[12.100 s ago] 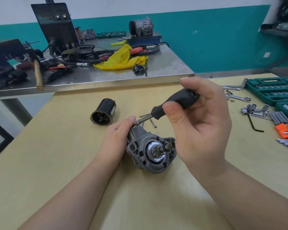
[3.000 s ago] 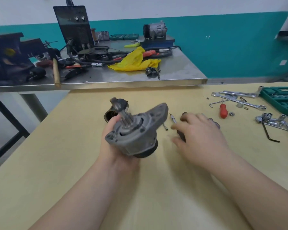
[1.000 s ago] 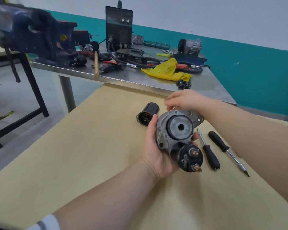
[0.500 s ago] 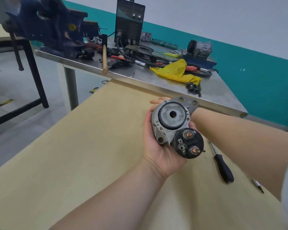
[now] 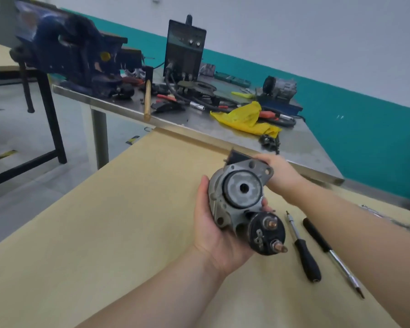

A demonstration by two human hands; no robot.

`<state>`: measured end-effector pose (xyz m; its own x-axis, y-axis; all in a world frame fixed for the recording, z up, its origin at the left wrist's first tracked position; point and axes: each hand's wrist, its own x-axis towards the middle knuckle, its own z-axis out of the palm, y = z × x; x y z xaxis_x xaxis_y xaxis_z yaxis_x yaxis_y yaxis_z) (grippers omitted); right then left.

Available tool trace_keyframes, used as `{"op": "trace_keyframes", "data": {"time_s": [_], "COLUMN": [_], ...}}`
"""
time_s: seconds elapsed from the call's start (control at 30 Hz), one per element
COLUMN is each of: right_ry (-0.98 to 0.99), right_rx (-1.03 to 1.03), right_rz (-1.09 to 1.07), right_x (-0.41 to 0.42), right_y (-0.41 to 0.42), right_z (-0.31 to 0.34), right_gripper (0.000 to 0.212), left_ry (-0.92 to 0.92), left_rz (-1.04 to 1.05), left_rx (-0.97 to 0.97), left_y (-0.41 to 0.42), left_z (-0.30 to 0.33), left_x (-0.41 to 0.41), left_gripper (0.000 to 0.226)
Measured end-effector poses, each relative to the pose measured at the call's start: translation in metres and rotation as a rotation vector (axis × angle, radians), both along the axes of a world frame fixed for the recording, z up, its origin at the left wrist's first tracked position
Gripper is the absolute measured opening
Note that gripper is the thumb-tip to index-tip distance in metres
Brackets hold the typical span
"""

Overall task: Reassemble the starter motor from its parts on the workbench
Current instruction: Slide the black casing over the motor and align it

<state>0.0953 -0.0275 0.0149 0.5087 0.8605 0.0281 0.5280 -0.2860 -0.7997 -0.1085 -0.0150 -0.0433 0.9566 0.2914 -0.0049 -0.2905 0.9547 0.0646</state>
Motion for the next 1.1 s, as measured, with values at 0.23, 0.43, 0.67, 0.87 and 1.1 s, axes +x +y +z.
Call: {"op": "trace_keyframes", "data": {"time_s": [0.23, 0.43, 0.67, 0.87, 1.1], "right_ry": [0.723, 1.068, 0.693, 0.795, 0.936], "right_rx": [0.351, 0.643, 0.593, 0.571, 0.524], "right_rz": [-0.288, -0.155, 0.083, 0.274, 0.495], "right_x": [-0.008, -0.046, -0.033, -0.026, -0.028], "right_y": [-0.122, -0.194, -0.204, -0.200, -0.205], "right_z": [-0.024, -0.049, -0.050, -0.058, -0.054], "right_gripper": [0.066, 0.057, 0.069, 0.083, 0.077], "left_ry": [0.154, 0.135, 0.055, 0.159, 0.150], "left_rz": [0.089, -0.027, -0.056, 0.089, 0.112], "left_rx": [0.047, 0.234, 0.454, 0.672, 0.671], "left_y": [-0.002, -0.016, -0.034, -0.031, -0.035], "left_z": [-0.004, -0.014, -0.014, -0.013, -0.016], "left_x": [0.003, 0.000, -0.002, -0.004, -0.005], "left_gripper": [0.097, 0.099, 0.085, 0.080, 0.060]}}
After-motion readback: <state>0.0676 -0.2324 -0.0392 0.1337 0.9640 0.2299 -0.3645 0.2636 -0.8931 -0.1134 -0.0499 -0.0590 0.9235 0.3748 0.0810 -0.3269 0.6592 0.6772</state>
